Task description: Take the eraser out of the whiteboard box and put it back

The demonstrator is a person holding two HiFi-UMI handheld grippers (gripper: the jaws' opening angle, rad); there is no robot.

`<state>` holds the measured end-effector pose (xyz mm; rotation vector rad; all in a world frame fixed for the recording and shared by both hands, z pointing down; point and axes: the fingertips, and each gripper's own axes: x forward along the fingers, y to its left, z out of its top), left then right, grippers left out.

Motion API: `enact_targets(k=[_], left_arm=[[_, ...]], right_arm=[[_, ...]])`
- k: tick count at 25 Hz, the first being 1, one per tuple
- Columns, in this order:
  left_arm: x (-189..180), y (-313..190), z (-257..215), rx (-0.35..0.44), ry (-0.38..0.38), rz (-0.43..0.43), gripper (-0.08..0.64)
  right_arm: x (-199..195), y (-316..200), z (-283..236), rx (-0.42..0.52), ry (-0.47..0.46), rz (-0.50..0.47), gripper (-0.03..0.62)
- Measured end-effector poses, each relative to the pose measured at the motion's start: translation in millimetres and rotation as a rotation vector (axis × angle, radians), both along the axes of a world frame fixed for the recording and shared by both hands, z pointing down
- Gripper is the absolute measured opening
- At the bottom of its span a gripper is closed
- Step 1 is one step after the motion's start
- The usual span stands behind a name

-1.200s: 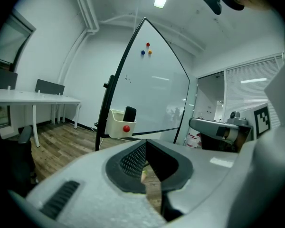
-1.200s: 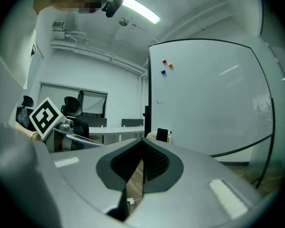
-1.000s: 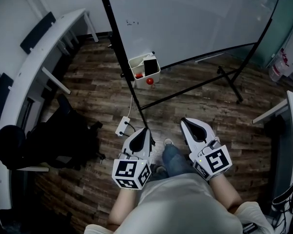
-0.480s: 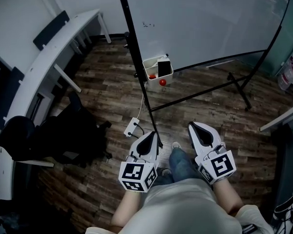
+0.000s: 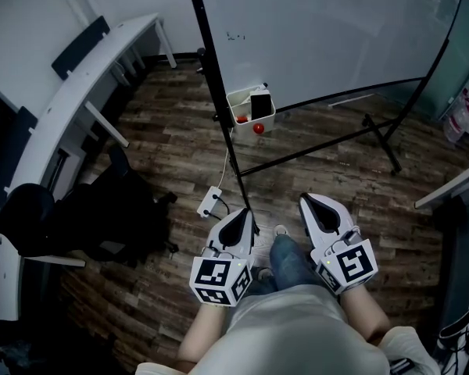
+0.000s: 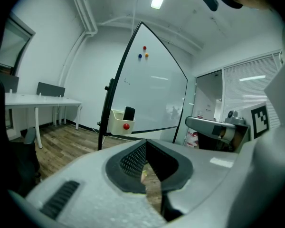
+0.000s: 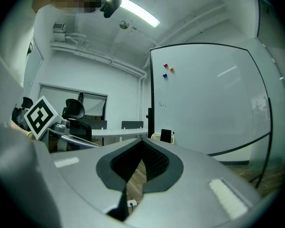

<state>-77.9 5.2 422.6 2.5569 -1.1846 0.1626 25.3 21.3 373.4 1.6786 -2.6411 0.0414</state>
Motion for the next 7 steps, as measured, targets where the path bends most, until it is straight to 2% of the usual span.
enact_targets(k=[7], left_arm=[[0.4,1.1,-2.4,0.003,0.001,0.011,0.0]], right_arm=[[-2.3,1.6,-0.2,-0.003,-0.007,0.001,0.003]])
